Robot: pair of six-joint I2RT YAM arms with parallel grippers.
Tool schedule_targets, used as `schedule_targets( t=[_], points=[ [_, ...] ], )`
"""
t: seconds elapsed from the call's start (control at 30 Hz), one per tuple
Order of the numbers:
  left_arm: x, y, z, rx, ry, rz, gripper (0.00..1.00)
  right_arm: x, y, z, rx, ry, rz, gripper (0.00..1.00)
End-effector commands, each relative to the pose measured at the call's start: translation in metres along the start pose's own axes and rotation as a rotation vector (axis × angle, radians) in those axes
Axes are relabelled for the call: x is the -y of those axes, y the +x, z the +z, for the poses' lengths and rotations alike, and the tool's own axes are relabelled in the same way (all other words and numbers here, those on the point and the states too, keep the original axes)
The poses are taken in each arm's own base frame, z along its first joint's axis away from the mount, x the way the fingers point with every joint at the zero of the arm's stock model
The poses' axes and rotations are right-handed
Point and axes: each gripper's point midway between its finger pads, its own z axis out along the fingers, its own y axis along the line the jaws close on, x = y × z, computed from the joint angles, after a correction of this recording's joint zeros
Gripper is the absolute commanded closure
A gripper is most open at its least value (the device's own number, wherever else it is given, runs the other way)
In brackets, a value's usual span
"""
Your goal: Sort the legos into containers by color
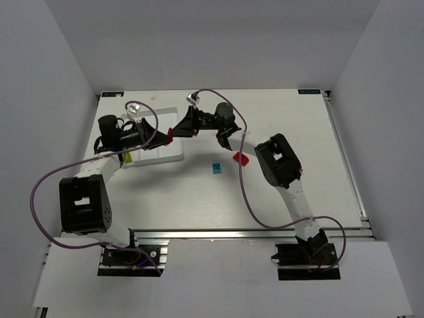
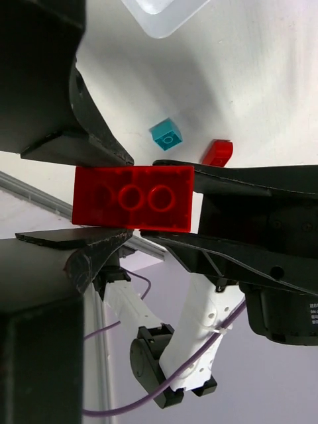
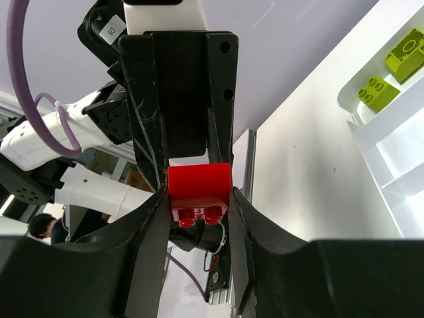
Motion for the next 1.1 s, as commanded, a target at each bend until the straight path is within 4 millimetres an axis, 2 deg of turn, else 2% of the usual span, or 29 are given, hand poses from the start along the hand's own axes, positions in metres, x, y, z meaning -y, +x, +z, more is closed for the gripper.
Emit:
schedule_targets(
  t=[0.0,0.03,0.07,0.13,0.17,0.23,0.27,0.3,0.33,0.37,0.4,0.43,0.47,0.5,0.53,0.57,0.6,0.63,0.67,0.7,0.73,0.77,0.8,0.83,0.9,0.93,0.97,1.0,1.07],
  points=[
    [0.003,0.004,0.002,-0.019,0.031,0.009,0.75,-0.016,-0.009,0.0,0.011,-0.031,-0.071,0.93],
    [0.003,0.004,0.001,-0.02,0.03,0.005,0.8,-0.016,-0.008,0.0,0.006,-0.031,-0.07,0.81],
    [0.004,0.003,0.002,-0.016,0.029,0.012,0.85,-0.015,-0.009,-0.001,0.01,-0.027,-0.063,0.6],
    [0.001,0.0,0.001,-0.002,0.001,0.01,0.92,-0.012,-0.009,-0.004,0.014,-0.015,-0.056,0.38],
    [-0.002,-0.005,-0.003,0.018,-0.018,0.013,0.99,-0.01,-0.017,-0.013,0.03,0.0,-0.056,0.24],
    [-0.017,-0.016,-0.007,0.065,-0.112,0.013,1.0,-0.011,-0.019,-0.021,0.035,0.015,-0.073,0.12],
    [-0.024,-0.022,-0.01,0.082,-0.161,0.021,1.0,-0.004,-0.028,-0.036,0.056,0.046,-0.065,0.11],
    [-0.031,-0.024,-0.013,0.073,-0.223,0.019,1.0,-0.013,-0.034,-0.043,0.066,0.058,-0.089,0.11],
    [-0.044,-0.033,-0.015,0.108,-0.303,0.023,1.0,-0.005,-0.037,-0.056,0.073,0.095,-0.135,0.11],
    [-0.049,-0.037,-0.017,0.121,-0.342,0.027,1.0,0.006,-0.037,-0.067,0.07,0.15,-0.108,0.11],
    [-0.054,-0.04,-0.02,0.131,-0.384,0.027,1.0,-0.005,-0.046,-0.077,0.084,0.183,-0.156,0.11],
    [-0.068,-0.05,-0.027,0.174,-0.482,0.032,1.0,0.004,-0.052,-0.091,0.074,0.243,-0.299,0.11],
    [-0.074,-0.054,-0.031,0.188,-0.532,0.031,1.0,0.0,-0.047,-0.101,0.045,0.334,-0.278,0.12],
    [-0.078,-0.06,-0.036,0.196,-0.582,0.042,1.0,0.008,-0.058,-0.114,0.076,0.446,-0.35,0.12],
    [-0.088,-0.064,-0.042,0.206,-0.648,0.035,1.0,0.011,-0.058,-0.123,0.06,0.531,-0.422,0.16],
    [-0.104,-0.073,-0.056,0.249,-0.772,0.039,1.0,0.0,-0.069,-0.136,0.039,0.63,-0.622,0.23],
    [-0.113,-0.071,-0.064,0.243,-0.84,0.026,1.0,0.011,-0.067,-0.154,0.04,0.79,-0.624,0.34],
    [-0.12,-0.076,-0.064,0.239,-0.883,0.03,1.0,0.019,-0.057,-0.168,0.027,0.852,-0.625,0.62],
    [-0.132,-0.077,-0.074,0.243,-0.961,0.021,1.0,0.001,-0.062,-0.176,0.048,0.873,-0.677,0.75],
    [-0.139,-0.078,-0.077,0.234,-0.993,0.024,1.0,0.003,-0.059,-0.187,0.049,0.927,-0.662,0.85],
    [-0.147,-0.079,-0.073,0.217,-1.011,0.02,1.0,0.002,-0.058,-0.2,0.044,0.961,-0.657,1.0],
    [-0.153,-0.077,-0.074,0.201,-1.032,0.013,1.0,-0.007,-0.059,-0.209,0.049,0.986,-0.66,1.0],
    [-0.16,-0.078,-0.076,0.195,-1.057,0.007,1.0,-0.008,-0.049,-0.214,0.016,0.996,-0.633,1.0],
    [-0.163,-0.079,-0.075,0.192,-1.062,0.005,1.0,-0.012,-0.046,-0.218,0.014,0.991,-0.623,0.89],
    [-0.175,-0.078,-0.074,0.186,-1.076,-0.003,0.98,-0.021,-0.035,-0.228,-0.012,0.986,-0.649,0.42],
    [-0.177,-0.075,-0.069,0.178,-1.067,0.001,0.95,-0.025,-0.035,-0.235,-0.002,1.0,-0.655,0.11],
    [-0.179,-0.076,-0.067,0.178,-1.062,0.003,0.92,-0.038,-0.033,-0.237,0.009,0.998,-0.681,0.11],
    [-0.186,-0.073,-0.066,0.165,-1.066,-0.009,0.83,-0.033,-0.023,-0.242,-0.006,1.006,-0.67,0.11],
    [-0.191,-0.072,-0.063,0.151,-1.063,-0.013,0.71,-0.04,-0.019,-0.248,0.004,1.008,-0.69,0.11]
  ],
)
